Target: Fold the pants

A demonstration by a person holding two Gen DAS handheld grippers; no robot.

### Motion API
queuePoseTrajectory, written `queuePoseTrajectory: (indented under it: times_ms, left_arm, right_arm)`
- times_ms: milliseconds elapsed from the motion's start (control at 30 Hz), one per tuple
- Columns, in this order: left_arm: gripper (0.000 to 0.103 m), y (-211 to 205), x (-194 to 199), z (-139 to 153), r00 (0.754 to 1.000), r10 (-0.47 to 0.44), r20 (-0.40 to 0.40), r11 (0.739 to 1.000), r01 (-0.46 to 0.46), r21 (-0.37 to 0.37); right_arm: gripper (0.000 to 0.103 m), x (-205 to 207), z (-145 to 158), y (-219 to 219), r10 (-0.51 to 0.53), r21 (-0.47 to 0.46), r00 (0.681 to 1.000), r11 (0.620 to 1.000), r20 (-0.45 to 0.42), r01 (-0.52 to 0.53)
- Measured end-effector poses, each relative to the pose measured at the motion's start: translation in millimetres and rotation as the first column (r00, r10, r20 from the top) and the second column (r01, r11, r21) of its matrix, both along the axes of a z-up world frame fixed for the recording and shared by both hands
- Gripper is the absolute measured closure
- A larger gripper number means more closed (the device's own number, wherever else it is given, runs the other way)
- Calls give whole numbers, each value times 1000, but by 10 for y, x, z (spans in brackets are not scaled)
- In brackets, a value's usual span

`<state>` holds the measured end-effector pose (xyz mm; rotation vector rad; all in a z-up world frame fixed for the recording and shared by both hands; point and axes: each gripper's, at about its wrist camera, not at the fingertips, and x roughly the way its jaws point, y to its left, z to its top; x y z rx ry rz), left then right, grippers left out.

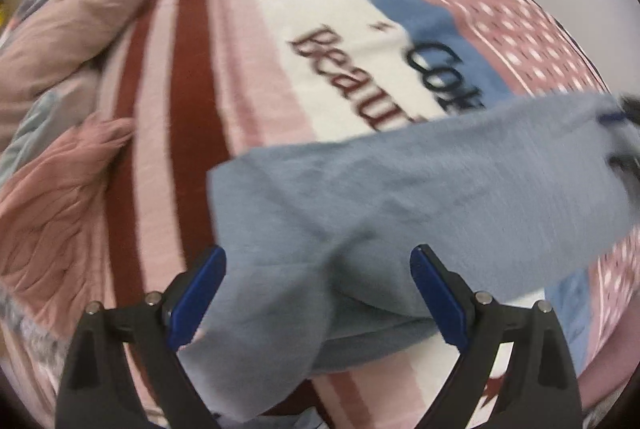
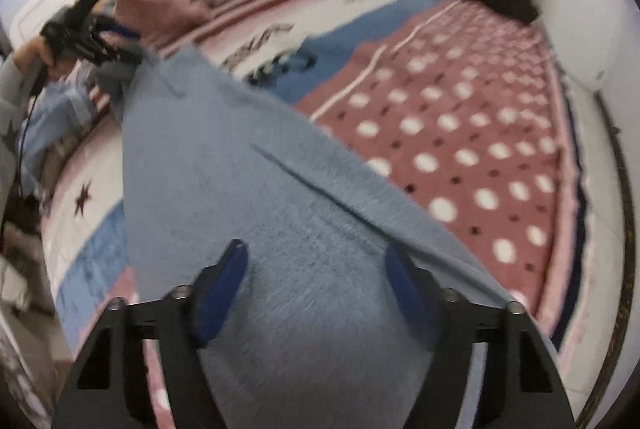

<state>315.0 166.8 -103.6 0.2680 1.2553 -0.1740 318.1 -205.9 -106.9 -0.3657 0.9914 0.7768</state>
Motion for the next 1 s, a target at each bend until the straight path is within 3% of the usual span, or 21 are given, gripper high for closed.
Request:
queuePoseTrajectory:
  times_ms: [133,200,233,300,400,567,733,1000]
  left_arm:
    - [17,-133,18,-169,999,-37,-28,998,38,47]
    - [50,-137,54,-215,999,-12,-39,999,14,48]
    - [59,-130,65,-212,999,1,-43,1000,0,31]
    - [86,-118,66,-155,999,18,-27,1000,-18,15]
    - [98,-90,51,0,997,66,44,997,-68,31]
    - [99,-114,-124,379,975,91,202,994,-100,32]
    - [99,-183,-200,583,957,100,272,991,-119,56]
    - [99,-181,-249,498,968,90,234,990,-112,81]
  right_arm:
    - [42,91,-165,43,35,-12,999,999,-15,-36]
    - [42,119,-183,76,36,-17,999,999,-13,-36]
    - [40,144,-184,101,39,-21,999,999,-14,-39]
    - [39,186,-186,149,49,-44,999,998,-11,-50]
    - [37,222,-190,190,53,-60,999,997,-10,-54]
    - [37,290,-166,261,61,-45,998,997,-14,-62]
    - [37,259,-165,375,99,-37,995,994,-30,-100]
    - [24,293,-274,472,87,-80,996,993,-17,-88]
